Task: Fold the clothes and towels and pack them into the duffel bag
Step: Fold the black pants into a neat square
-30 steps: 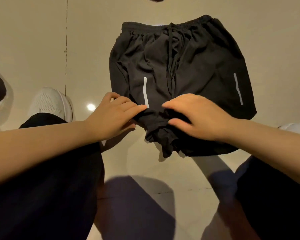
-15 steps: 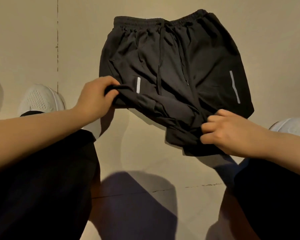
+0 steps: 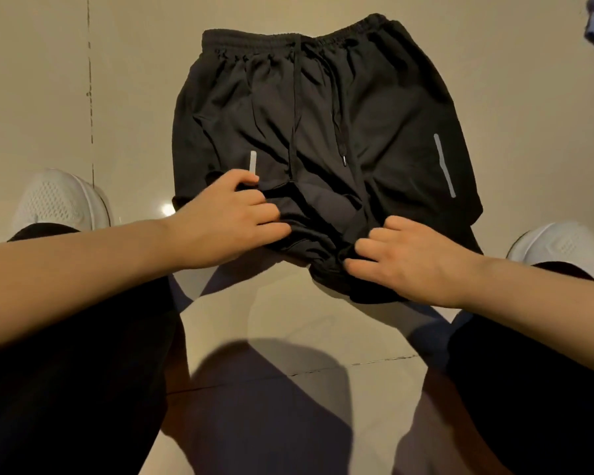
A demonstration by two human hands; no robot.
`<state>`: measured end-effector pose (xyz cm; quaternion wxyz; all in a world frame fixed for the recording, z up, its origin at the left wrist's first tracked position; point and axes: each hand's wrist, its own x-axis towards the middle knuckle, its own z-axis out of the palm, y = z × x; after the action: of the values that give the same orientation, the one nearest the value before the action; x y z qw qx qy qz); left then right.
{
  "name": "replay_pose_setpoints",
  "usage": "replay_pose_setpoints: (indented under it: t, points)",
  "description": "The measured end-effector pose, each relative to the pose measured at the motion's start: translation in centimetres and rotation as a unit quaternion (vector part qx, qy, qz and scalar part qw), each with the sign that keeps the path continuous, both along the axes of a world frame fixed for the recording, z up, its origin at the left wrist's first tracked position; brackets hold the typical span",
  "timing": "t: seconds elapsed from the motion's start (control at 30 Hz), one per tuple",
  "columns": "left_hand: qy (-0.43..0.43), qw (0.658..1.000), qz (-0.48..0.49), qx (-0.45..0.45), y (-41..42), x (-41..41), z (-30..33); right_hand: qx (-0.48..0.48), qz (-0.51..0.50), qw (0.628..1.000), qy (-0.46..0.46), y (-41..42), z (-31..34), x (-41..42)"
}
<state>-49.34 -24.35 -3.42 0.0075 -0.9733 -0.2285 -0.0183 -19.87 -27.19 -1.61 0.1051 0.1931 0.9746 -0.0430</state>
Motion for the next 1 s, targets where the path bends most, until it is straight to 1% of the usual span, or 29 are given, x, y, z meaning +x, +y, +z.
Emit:
replay_pose_setpoints:
  t: [0.03, 0.07, 0.1, 0.13, 0.17, 0.2, 0.23, 0.27, 0.3, 0.33, 0.37, 0.43, 0.47, 0.5, 0.53, 0.6, 0.63, 0.67, 0.7, 0.73, 0.77, 0.8, 0.83, 0.87, 0.9, 0.93, 0.97, 1.0]
  points:
    - [-0.013, 1.000, 0.016, 0.009, 0.3, -0.1, 0.4, 0.012, 0.001, 1.000, 0.007, 0.1, -0.2, 0.3]
    - [-0.023, 0.998, 0.054, -0.009, 0.7, -0.4, 0.9, 0.014, -0.004, 1.000, 0.012, 0.4, -0.2, 0.8]
    - [-0.042, 0.991, 0.113, -0.053, 1.0, -0.7, 1.6, 0.013, -0.016, 1.000, 0.014, 0.8, 0.0, 1.4]
    - [-0.082, 0.973, 0.188, -0.111, 1.4, -1.3, 2.1, 0.016, -0.030, 0.999, 0.011, 1.3, 0.3, 2.2]
    - [-0.140, 0.937, 0.276, -0.164, 1.7, -2.0, 2.7, 0.017, -0.042, 0.999, -0.002, 1.9, 0.6, 3.2]
    - [-0.202, 0.882, 0.368, -0.216, 2.0, -2.8, 3.1, 0.024, -0.054, 0.998, -0.016, 2.3, 0.7, 4.2]
    - [-0.266, 0.810, 0.447, -0.272, 2.3, -3.8, 3.3, 0.030, -0.068, 0.997, -0.037, 2.5, 1.0, 5.0]
    - [-0.329, 0.734, 0.501, -0.319, 2.6, -4.9, 3.3, 0.036, -0.085, 0.993, -0.069, 2.6, 1.2, 5.6]
    - [-0.366, 0.679, 0.530, -0.352, 2.7, -5.9, 3.3, 0.031, -0.104, 0.989, -0.098, 2.6, 1.3, 6.0]
    - [-0.370, 0.657, 0.538, -0.377, 2.6, -6.5, 3.3, 0.015, -0.117, 0.986, -0.119, 2.6, 1.2, 6.2]
    - [-0.356, 0.659, 0.533, -0.393, 2.4, -6.9, 3.3, 0.003, -0.122, 0.984, -0.133, 2.6, 1.4, 6.2]
    - [-0.329, 0.678, 0.511, -0.413, 1.9, -6.7, 3.2, -0.001, -0.143, 0.981, -0.130, 2.9, 2.0, 5.3]
    - [-0.319, 0.686, 0.502, -0.418, 1.7, -6.3, 3.3, 0.006, -0.172, 0.980, -0.098, 3.0, 2.5, 4.3]
    - [-0.310, 0.697, 0.495, -0.417, 1.7, -5.8, 3.5, 0.017, -0.204, 0.978, -0.044, 3.3, 3.0, 3.0]
    - [-0.297, 0.712, 0.491, -0.403, 1.7, -5.3, 3.8, 0.015, -0.235, 0.972, 0.001, 3.5, 3.6, 1.6]
    - [-0.276, 0.748, 0.471, -0.377, 1.7, -4.5, 4.4, -0.001, -0.258, 0.964, 0.066, 3.6, 3.8, -1.3]
    - [-0.270, 0.762, 0.457, -0.370, 1.6, -4.2, 4.8, 0.003, -0.251, 0.966, 0.066, 3.5, 3.4, -2.8]
    - [-0.265, 0.776, 0.440, -0.366, 1.5, -3.9, 5.2, 0.011, -0.237, 0.971, 0.041, 3.4, 2.8, -4.1]
    - [-0.272, 0.778, 0.426, -0.372, 1.4, -3.6, 5.5, 0.013, -0.218, 0.976, 0.028, 3.4, 1.9, -5.4]
    - [-0.299, 0.764, 0.418, -0.390, 1.4, -3.4, 5.7, 0.014, -0.198, 0.979, 0.040, 3.6, 1.2, -6.5]
    - [-0.342, 0.734, 0.419, -0.410, 1.6, -3.2, 6.0, 0.012, -0.186, 0.980, 0.069, 3.9, 0.9, -7.5]
    - [-0.388, 0.699, 0.430, -0.420, 2.1, -2.9, 6.2, 0.009, -0.198, 0.974, 0.108, 4.5, 1.2, -8.3]
    - [-0.431, 0.658, 0.452, -0.420, 2.7, -2.7, 6.2, -0.009, -0.238, 0.959, 0.153, 5.5, 1.5, -8.6]
    - [-0.461, 0.616, 0.488, -0.411, 3.6, -2.7, 6.0, -0.043, -0.313, 0.926, 0.207, 6.6, 1.9, -8.7]
    - [-0.479, 0.572, 0.530, -0.403, 4.4, -2.7, 5.9, -0.086, -0.402, 0.878, 0.246, 7.8, 1.8, -8.1]
    - [-0.483, 0.537, 0.569, -0.394, 5.1, -2.8, 5.8, -0.133, -0.494, 0.819, 0.260, 9.0, 1.8, -7.1]
    - [-0.472, 0.526, 0.594, -0.385, 5.4, -3.0, 5.4, -0.165, -0.577, 0.755, 0.266, 10.0, 1.2, -5.7]
    - [-0.446, 0.549, 0.602, -0.371, 5.3, -3.1, 5.1, -0.178, -0.646, 0.693, 0.265, 10.5, 0.6, -4.3]
